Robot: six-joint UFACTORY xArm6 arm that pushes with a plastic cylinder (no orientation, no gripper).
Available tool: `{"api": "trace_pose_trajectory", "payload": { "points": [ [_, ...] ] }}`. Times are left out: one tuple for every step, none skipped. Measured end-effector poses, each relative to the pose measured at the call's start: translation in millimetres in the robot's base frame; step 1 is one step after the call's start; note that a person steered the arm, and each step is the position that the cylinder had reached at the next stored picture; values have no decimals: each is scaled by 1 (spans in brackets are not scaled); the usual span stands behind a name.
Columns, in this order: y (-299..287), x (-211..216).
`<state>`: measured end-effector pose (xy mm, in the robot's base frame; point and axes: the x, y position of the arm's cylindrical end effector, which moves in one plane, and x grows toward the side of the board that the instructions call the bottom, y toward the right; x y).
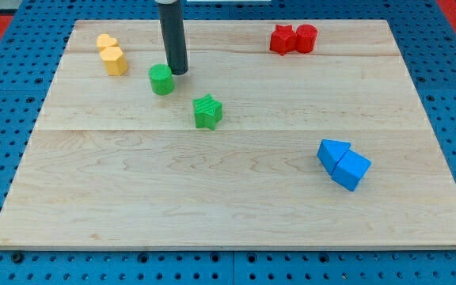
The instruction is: Push the green blocks towards the center
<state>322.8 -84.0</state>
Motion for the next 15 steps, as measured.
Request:
{"api": "trace_pose_trajectory", "payload": {
  "points": [
    [1,-22],
    [-3,-22],
    [-30,-20],
    [-22,-17],
    [-4,-14],
    [-26,-6],
    [-69,-14],
    [-52,38],
    [1,65],
    [-28,54],
    [-14,22],
    [23,20],
    [24,24],
    [24,23],
    [24,19]
  ]
}}
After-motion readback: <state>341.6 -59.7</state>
